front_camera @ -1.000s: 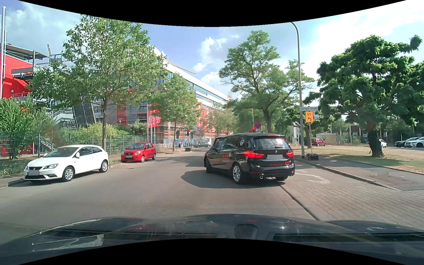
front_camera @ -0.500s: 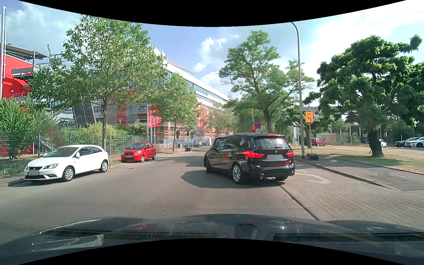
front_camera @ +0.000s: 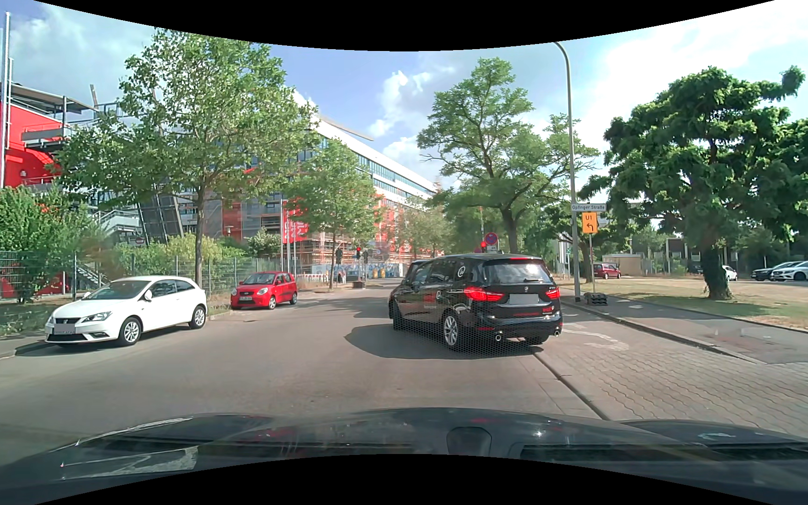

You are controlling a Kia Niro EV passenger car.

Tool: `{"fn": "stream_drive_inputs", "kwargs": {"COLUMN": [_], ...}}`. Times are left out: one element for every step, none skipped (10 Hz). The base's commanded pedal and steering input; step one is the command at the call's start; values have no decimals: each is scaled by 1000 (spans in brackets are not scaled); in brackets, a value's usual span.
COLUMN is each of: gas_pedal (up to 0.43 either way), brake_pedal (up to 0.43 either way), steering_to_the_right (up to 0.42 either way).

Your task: Follow the waypoints while adhering to traffic rules and regulations

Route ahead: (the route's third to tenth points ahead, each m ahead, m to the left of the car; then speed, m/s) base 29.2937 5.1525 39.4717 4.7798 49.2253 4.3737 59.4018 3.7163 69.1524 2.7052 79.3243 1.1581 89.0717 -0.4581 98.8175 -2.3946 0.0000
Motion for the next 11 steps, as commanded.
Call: {"fn": "stream_drive_inputs", "kwargs": {"gas_pedal": [0, 0, 0, 0, 0, 0, 0, 0, 0, 0, 0], "brake_pedal": [323, 317, 323, 323, 323, 323, 323, 323, 317, 323, 323], "steering_to_the_right": [0, -1, 0, 0, 0, -1, -1, 0, 0, 0, 0]}}
